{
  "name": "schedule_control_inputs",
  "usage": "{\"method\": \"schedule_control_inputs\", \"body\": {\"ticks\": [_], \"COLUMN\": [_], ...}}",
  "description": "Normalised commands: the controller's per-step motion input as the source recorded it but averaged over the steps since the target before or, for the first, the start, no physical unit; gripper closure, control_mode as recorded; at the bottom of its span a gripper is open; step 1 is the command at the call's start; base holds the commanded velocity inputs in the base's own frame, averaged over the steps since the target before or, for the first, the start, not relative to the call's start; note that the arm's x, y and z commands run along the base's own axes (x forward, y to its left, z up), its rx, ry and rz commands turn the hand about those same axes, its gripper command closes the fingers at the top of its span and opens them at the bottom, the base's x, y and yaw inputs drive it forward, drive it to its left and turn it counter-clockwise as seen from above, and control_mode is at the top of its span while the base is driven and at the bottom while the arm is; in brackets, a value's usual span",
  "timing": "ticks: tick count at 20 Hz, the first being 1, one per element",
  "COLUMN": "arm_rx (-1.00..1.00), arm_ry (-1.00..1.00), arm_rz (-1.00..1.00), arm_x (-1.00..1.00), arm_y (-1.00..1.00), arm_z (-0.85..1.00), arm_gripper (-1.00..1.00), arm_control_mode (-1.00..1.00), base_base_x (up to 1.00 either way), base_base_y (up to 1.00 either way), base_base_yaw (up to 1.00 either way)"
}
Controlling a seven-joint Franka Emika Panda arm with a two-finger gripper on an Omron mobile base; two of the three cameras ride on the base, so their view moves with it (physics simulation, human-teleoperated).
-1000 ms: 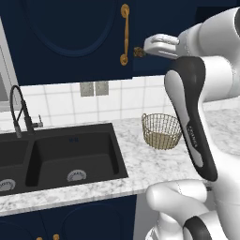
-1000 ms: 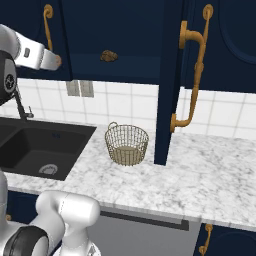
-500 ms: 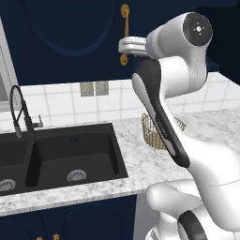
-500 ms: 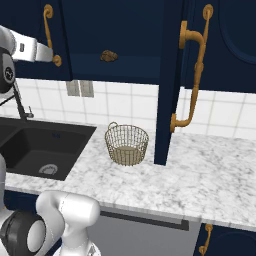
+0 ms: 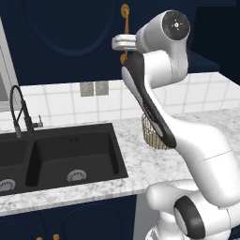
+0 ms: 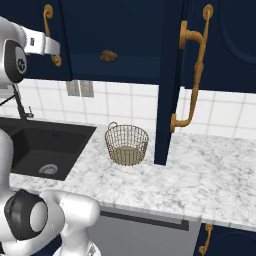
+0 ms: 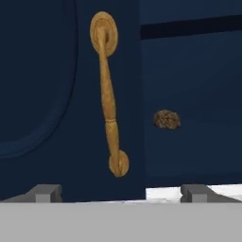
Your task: Open the cabinet, pick up the bread from the cabinet and place it in the basket. Then move the basket to the dining counter.
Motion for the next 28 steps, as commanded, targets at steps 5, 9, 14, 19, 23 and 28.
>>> {"method": "schedule_control_inputs", "body": {"ticks": [5, 9, 14, 19, 23, 28], "arm_rx": [-0.03, -0.01, 0.0, 0.0, 0.0, 0.0], "arm_ry": [0.0, 0.0, -0.01, -0.03, -0.01, -0.01], "arm_rz": [0.0, 0.0, 0.0, 0.0, 0.0, 0.0], "arm_x": [0.7, 0.47, 0.48, 0.51, 0.32, 0.33], "arm_y": [0.16, 0.0, 0.01, 0.22, 0.02, 0.0], "arm_z": [0.04, 0.0, 0.0, 0.0, -0.06, -0.16], "arm_gripper": [-1.0, -1.0, -1.0, -1.0, -1.0, 1.0], "arm_control_mode": [-1.0, -1.0, -1.0, -1.0, -1.0, -1.0], "base_base_x": [0.0, 0.0, 0.0, 0.0, 0.0, 0.0], "base_base_y": [0.0, 0.0, 0.0, 0.0, 0.0, 0.0], "base_base_yaw": [0.0, 0.0, 0.0, 0.0, 0.0, 0.0]}}
